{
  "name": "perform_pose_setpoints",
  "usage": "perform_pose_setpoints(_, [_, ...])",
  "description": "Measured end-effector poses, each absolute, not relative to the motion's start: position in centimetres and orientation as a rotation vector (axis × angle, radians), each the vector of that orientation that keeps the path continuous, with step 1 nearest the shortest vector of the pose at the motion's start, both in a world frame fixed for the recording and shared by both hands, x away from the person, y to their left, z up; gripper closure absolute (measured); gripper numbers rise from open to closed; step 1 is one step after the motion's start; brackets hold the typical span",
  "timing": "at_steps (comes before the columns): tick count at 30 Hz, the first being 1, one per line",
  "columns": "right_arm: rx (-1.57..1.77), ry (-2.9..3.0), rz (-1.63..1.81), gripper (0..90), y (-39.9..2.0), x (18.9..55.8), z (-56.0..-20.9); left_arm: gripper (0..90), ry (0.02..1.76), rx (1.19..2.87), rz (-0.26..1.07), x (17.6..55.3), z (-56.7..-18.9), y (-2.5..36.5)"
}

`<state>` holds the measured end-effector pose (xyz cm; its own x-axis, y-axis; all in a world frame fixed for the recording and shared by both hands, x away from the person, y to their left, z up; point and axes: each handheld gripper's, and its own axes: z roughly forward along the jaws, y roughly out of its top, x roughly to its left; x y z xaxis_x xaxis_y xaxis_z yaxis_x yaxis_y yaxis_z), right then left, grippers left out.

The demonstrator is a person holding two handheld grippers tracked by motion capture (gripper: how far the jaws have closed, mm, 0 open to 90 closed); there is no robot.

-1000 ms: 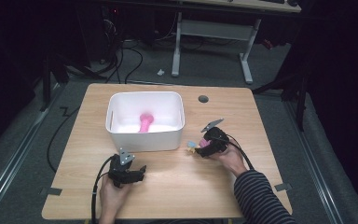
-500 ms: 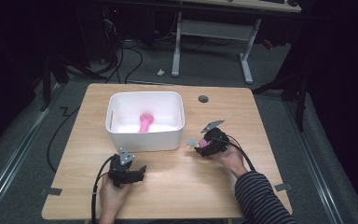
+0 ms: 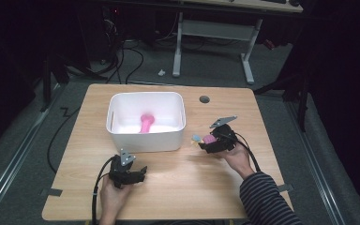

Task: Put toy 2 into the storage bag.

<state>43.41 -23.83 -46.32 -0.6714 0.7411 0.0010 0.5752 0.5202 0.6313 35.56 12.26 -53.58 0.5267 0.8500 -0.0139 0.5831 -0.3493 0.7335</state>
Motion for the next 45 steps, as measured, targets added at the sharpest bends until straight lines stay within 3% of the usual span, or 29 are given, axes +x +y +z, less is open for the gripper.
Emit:
perform_pose_setpoints(24, [1.181, 2.415, 1.069, 28.2, -27.4, 41.8, -42.7, 20.4, 1.156, 2.068, 0.488, 35.6, -53.6, 12.3])
perform_pose_setpoints(45, [1.002, 2.49, 1.048, 28.2, -24.2, 41.7, -36.9, 21.6, 1.158, 2.065, 0.492, 35.6, -53.6, 12.3])
